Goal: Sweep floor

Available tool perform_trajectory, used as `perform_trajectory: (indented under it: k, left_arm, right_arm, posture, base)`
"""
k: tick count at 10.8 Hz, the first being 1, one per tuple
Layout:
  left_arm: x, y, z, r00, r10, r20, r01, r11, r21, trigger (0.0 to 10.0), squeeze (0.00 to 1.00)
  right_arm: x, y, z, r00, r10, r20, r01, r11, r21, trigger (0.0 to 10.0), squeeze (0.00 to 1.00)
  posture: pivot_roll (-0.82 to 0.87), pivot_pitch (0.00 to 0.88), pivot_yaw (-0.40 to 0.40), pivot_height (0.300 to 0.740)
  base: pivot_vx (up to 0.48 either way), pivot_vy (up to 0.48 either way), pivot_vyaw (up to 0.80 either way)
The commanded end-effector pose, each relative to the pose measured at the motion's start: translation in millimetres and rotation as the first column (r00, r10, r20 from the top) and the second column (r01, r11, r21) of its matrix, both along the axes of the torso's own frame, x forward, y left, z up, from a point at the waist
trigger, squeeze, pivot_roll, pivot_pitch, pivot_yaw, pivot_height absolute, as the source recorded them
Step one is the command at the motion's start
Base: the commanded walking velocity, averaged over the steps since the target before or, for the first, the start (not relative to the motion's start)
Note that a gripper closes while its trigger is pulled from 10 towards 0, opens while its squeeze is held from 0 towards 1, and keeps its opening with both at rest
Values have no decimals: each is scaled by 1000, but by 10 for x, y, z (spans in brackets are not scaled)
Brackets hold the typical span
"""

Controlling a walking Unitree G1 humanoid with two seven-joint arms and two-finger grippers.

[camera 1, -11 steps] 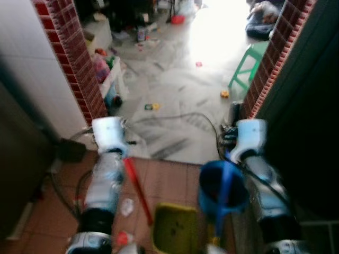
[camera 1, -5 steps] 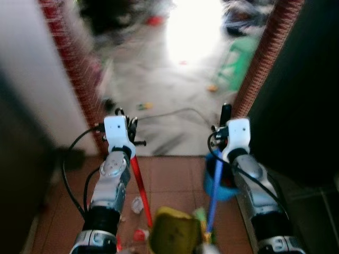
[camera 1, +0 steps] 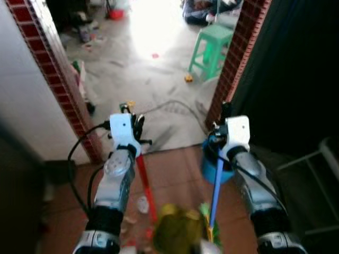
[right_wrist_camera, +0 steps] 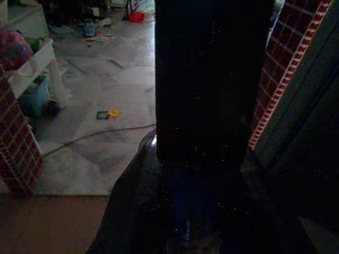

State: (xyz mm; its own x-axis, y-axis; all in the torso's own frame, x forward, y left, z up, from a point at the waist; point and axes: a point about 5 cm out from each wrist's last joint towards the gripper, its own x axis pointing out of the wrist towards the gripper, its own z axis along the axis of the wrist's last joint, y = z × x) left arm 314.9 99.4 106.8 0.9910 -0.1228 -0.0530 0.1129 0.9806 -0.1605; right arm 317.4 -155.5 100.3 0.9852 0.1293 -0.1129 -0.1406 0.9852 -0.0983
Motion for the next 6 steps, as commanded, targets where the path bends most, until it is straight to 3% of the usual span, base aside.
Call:
perform_trajectory:
  k: [1, 3, 6]
  left_arm:
    - [-1, -77, 144, 997, -26, 71, 25, 1000, 6, 10000, 0]
    - [-17, -57, 147, 997, -17, 77, 16, 1000, 20, 10000, 0]
    - [-5, -76, 167, 997, -10, 79, 7, 1000, 28, 10000, 0]
  right_arm:
    - [6, -42, 6, 1000, -13, 2, 13, 1000, 8, 10000, 0]
    - [-2, -44, -16, 1000, -18, 1, 18, 1000, 8, 10000, 0]
    - [5, -33, -10, 1000, -9, 8, 9, 1000, 11, 10000, 0]
  posture:
    - [-87, 0, 21, 740]
    - [-83, 0, 24, 740]
    - [-83, 0, 25, 740]
  base:
    - [0, 0, 0]
    - [0, 0, 0]
    - [-351, 0, 0]
